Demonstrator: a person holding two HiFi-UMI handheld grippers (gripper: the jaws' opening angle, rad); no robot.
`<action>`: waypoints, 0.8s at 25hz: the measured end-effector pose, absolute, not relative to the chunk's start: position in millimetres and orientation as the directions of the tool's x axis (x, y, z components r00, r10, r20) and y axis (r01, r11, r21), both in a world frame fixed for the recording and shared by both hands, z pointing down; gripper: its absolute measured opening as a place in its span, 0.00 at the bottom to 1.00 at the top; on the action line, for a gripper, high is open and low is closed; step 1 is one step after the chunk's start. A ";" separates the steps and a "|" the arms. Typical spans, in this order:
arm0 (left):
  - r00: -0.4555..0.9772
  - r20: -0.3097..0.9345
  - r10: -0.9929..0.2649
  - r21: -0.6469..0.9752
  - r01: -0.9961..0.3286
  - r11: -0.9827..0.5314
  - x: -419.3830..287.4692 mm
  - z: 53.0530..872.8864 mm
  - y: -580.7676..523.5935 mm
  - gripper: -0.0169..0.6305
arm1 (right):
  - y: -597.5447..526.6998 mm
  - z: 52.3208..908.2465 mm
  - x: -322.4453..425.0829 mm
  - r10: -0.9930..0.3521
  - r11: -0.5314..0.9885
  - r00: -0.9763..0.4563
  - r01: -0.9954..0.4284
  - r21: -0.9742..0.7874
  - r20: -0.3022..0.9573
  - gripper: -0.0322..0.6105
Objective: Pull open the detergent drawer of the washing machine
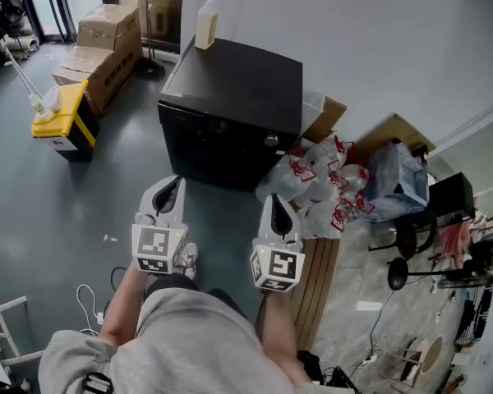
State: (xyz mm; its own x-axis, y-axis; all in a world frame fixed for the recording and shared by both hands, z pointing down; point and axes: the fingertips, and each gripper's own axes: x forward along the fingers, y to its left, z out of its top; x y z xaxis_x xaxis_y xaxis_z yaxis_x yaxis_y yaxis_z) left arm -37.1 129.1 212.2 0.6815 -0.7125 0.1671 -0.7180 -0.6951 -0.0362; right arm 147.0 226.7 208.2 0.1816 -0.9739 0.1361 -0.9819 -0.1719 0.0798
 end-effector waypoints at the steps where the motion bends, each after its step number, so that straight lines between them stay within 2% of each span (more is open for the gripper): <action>1: 0.681 0.172 -0.712 -0.030 -0.718 -0.695 -36.9 214.0 116.5 0.04 | 213.8 209.6 146.6 -0.974 -0.170 0.180 -0.982 0.079 0.140 0.05; 20: 0.671 0.216 -0.709 0.004 -0.727 -0.687 -29.7 256.7 -22.4 0.04 | 55.8 245.6 133.5 -0.976 -0.106 0.116 -0.992 0.061 0.184 0.05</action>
State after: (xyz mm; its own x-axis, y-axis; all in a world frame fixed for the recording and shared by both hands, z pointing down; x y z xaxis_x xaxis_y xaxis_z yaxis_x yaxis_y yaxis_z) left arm -29.7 -22.4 256.7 0.6712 -0.7090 0.2164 -0.7267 -0.6869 0.0037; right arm 133.5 55.8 245.6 0.1157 -0.9761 0.1838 -0.9925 -0.1060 0.0614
